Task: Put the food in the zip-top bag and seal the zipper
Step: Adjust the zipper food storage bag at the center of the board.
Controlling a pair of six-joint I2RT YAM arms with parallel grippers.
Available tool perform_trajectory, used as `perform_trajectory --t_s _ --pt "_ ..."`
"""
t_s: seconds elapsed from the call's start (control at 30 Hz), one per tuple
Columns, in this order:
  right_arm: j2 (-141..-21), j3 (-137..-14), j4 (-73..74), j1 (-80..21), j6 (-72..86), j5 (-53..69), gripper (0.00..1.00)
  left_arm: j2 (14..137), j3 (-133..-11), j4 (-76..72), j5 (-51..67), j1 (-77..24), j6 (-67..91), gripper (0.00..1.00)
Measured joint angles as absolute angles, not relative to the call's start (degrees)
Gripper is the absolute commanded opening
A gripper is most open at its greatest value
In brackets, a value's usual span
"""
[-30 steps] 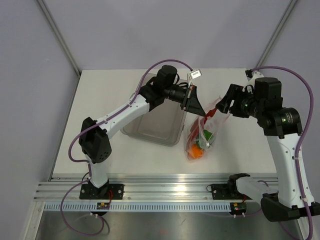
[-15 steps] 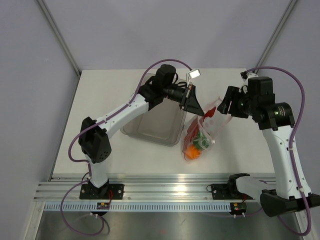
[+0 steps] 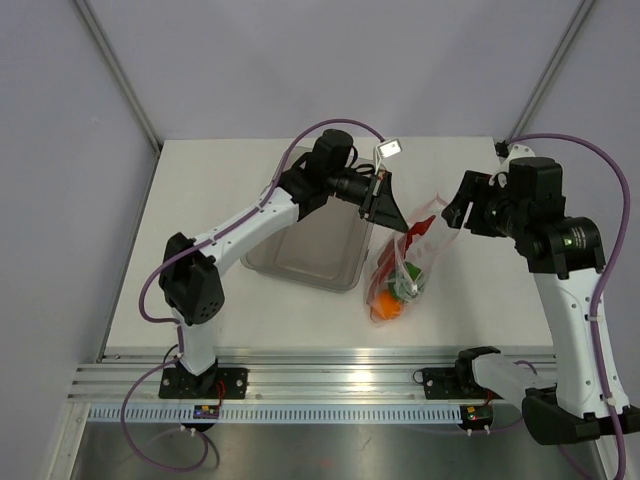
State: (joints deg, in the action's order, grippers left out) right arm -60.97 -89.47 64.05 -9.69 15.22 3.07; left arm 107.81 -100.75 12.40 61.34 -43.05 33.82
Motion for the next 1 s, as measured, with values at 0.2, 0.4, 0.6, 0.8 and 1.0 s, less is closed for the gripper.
perform_trajectory --t_s 0.2,0.4,0.6,0.8,1.0 --pt "-64.51 -85.43 64.27 -9.69 15.0 3.07 0.3 107.98 -101.3 12.82 61.34 -43.05 33.39 0.0" --pt "-64.6 -82.41 62.78 -9.72 16.88 5.74 0.0 110.1 -104.81 14.11 61.04 -43.05 32.95 0.52" --pt "-64.12 -81.89 60.93 -9.74 21.06 6.68 0.0 111.48 -111.5 23.99 47.97 -43.11 25.26 0.63" --pt "-63.99 -81.6 59.92 -9.74 23.64 7.18 0.0 94.3 -90.94 22.22 26.44 -45.23 15.94 0.63" --pt "-63.86 -81.62 59.0 -9.74 24.91 7.22 0.0 69.84 -72.2 11.55 4.01 -61.6 6.28 0.61"
